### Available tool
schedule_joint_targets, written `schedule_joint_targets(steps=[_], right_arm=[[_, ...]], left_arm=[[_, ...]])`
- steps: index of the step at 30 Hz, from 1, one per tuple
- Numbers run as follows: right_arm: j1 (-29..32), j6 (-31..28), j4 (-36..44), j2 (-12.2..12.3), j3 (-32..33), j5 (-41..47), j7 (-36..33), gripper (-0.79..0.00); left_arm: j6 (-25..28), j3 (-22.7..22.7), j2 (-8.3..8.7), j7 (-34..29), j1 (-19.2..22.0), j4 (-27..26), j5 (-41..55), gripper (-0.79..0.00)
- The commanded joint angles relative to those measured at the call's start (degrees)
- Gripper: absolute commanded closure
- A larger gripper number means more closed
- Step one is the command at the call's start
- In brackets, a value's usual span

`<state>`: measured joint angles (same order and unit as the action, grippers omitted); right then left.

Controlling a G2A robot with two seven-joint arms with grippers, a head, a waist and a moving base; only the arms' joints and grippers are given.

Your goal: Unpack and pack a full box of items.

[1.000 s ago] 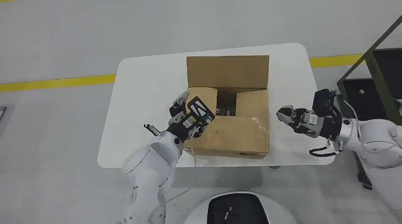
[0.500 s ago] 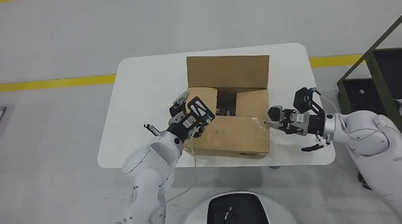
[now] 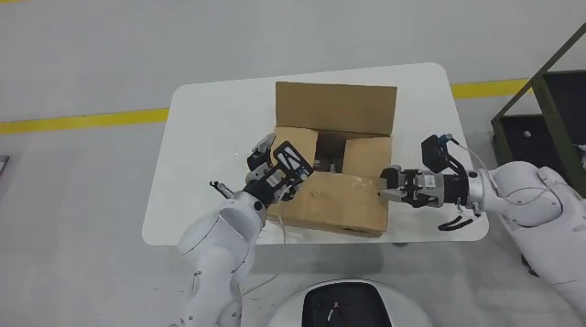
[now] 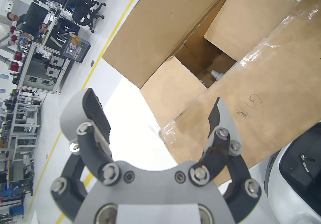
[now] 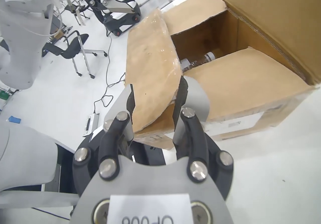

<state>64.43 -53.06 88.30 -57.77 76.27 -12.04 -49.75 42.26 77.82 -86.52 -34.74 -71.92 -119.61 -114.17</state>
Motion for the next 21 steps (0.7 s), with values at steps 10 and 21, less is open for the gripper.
schedule_joint_targets(steps=[10, 21], right_arm=[[-0.1, 3.52, -0.88, 1.48, -2.86, 7.75, -4.99, -0.332], [-1.67, 6.93, -3.74, 2.63, -4.41, 13.47, -8.4, -0.323]], left_arm=[[0.0, 0.0, 0.0, 0.0, 0.0, 0.0, 0.0, -0.785], [0.0, 0.0, 0.0, 0.0, 0.0, 0.0, 0.0, -0.785]])
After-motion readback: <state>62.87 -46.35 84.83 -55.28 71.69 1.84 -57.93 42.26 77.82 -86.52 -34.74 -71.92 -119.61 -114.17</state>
